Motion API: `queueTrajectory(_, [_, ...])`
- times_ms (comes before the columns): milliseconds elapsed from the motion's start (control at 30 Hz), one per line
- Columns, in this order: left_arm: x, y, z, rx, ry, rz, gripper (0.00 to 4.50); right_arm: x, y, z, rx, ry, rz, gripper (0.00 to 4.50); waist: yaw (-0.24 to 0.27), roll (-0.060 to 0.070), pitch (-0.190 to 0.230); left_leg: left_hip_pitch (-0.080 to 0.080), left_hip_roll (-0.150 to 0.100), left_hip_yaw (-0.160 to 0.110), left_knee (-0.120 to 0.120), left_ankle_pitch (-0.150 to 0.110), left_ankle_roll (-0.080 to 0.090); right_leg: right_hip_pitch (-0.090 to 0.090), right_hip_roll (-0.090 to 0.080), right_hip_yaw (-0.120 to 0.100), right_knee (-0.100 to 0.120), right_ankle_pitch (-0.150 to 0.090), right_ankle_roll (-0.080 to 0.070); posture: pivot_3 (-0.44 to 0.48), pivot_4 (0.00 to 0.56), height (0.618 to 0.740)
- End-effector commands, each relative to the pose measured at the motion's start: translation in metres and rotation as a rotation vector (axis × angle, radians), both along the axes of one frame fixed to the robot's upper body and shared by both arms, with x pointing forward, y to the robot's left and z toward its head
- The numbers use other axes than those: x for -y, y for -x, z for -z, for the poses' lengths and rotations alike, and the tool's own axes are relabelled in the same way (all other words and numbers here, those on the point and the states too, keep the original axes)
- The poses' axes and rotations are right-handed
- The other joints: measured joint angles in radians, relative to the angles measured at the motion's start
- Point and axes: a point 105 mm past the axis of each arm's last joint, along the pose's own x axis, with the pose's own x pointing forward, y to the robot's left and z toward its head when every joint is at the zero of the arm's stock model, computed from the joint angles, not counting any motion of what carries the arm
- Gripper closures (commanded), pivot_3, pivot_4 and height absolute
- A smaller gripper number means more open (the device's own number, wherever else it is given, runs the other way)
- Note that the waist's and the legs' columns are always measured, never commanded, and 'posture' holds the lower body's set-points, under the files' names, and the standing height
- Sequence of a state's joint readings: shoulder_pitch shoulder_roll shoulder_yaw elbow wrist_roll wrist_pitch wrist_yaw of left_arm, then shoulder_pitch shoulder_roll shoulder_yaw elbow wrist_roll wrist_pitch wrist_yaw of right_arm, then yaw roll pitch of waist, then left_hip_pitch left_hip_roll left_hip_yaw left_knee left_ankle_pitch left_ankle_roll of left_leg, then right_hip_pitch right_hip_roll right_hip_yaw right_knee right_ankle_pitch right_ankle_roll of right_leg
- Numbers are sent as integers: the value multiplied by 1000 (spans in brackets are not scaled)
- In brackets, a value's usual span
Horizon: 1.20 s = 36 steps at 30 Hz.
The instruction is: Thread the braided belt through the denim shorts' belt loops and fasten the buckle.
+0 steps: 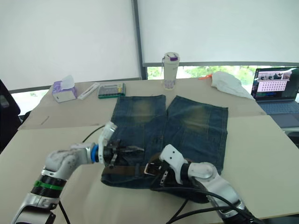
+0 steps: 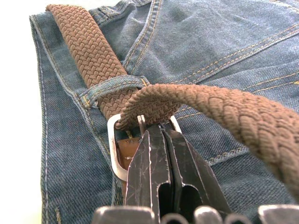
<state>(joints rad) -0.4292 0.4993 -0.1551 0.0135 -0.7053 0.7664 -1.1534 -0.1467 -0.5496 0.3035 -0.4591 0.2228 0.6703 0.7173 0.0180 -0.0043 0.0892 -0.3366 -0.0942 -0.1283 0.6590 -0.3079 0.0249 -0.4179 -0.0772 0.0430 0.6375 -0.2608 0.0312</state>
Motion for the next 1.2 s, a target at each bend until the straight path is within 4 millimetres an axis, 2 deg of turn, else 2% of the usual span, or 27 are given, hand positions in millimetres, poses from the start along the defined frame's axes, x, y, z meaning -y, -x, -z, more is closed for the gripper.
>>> queueTrajectory(33, [9, 4, -5, 58, 23, 41, 4484, 7, 10, 18, -85, 41, 8, 4500, 0, 0, 0, 0, 0, 0, 0, 0, 0, 0, 0, 0, 0, 0, 0, 0, 150, 740])
queueTrajectory(267, [19, 0, -11, 63, 55, 58, 4484, 8, 13, 16, -83, 46, 1, 4500, -2, 0, 0, 0, 0, 0, 0, 0, 0, 0, 0, 0, 0, 0, 0, 0, 150, 740])
queueTrajectory(600, [26, -2, 50, 74, -154, 63, 4484, 11, 14, 13, -61, 58, 19, 4500, 2, 0, 0, 0, 0, 0, 0, 0, 0, 0, 0, 0, 0, 0, 0, 0, 150, 740])
queueTrajectory(700, [26, -2, 59, 88, -186, 71, 4484, 14, 15, 12, -52, 70, 26, 4500, 4, 0, 0, 0, 0, 0, 0, 0, 0, 0, 0, 0, 0, 0, 0, 0, 150, 740])
queueTrajectory(967, [25, -2, 68, 145, -224, 101, 4484, 28, 22, 10, -46, 105, 67, 4500, 6, 0, 0, 1, 0, 0, 0, -1, 1, 3, 0, -1, -3, 0, 0, 0, 150, 740])
queueTrajectory(1200, [28, -10, 59, 117, -159, 41, 4484, 31, 25, 5, -39, 100, 77, 4500, 7, 0, 0, 5, 0, -1, 1, -3, 4, 12, 0, -2, -8, 0, 0, 0, 150, 740])
